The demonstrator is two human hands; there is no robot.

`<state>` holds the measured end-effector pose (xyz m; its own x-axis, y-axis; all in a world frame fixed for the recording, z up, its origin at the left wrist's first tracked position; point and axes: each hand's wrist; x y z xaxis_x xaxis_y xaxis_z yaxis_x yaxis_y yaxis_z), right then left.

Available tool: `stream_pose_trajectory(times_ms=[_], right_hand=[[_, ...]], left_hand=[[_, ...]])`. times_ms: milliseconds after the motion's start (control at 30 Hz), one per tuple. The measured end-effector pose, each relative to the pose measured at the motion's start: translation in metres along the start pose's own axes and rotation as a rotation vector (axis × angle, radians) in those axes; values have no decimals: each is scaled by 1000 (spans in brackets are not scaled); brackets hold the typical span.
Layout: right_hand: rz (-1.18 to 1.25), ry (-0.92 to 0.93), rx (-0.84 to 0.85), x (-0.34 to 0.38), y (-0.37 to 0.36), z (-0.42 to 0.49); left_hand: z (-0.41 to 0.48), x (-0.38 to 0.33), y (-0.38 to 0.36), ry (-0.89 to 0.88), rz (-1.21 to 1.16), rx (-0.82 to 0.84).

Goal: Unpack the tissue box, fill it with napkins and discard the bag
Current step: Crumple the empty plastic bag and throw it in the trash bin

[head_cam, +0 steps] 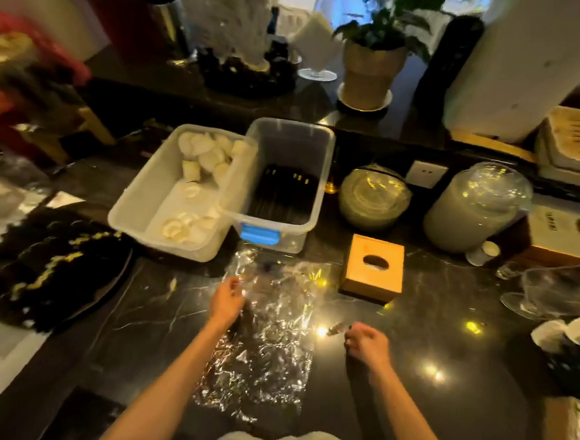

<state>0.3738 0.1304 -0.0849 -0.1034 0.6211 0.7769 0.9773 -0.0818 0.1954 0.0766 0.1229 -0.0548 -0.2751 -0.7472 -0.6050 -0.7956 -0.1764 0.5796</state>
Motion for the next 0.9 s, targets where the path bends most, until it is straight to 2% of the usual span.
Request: stream_pose_trajectory(times_ms=[67, 100, 433, 533, 700, 900], right_hand=[[-61, -36, 147, -9, -28, -13], [-90, -19, 164, -10, -37, -16], [-274, 36, 200, 11, -77, -32], [-155, 15, 253, 23, -55, -42], [10, 168, 253, 22, 13, -49], [92, 240, 372, 29, 65, -58]], left_hand=[[3, 29, 19, 92, 198, -92], [2, 37, 23, 122, 245, -94], [-18, 71, 41, 305, -13, -71], [-28, 71, 49, 239, -230, 102], [-53, 49, 50, 144, -375, 380], [-70, 5, 44, 34, -446, 618]])
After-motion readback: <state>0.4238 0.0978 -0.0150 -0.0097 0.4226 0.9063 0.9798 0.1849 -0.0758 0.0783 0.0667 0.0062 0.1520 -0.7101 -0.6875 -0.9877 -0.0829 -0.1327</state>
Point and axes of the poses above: each hand's wrist, its own z-axis towards the middle knuckle, its own y-axis out of the back of the hand, x = y × z, and after that the axes turned 9 degrees about y, right-handed
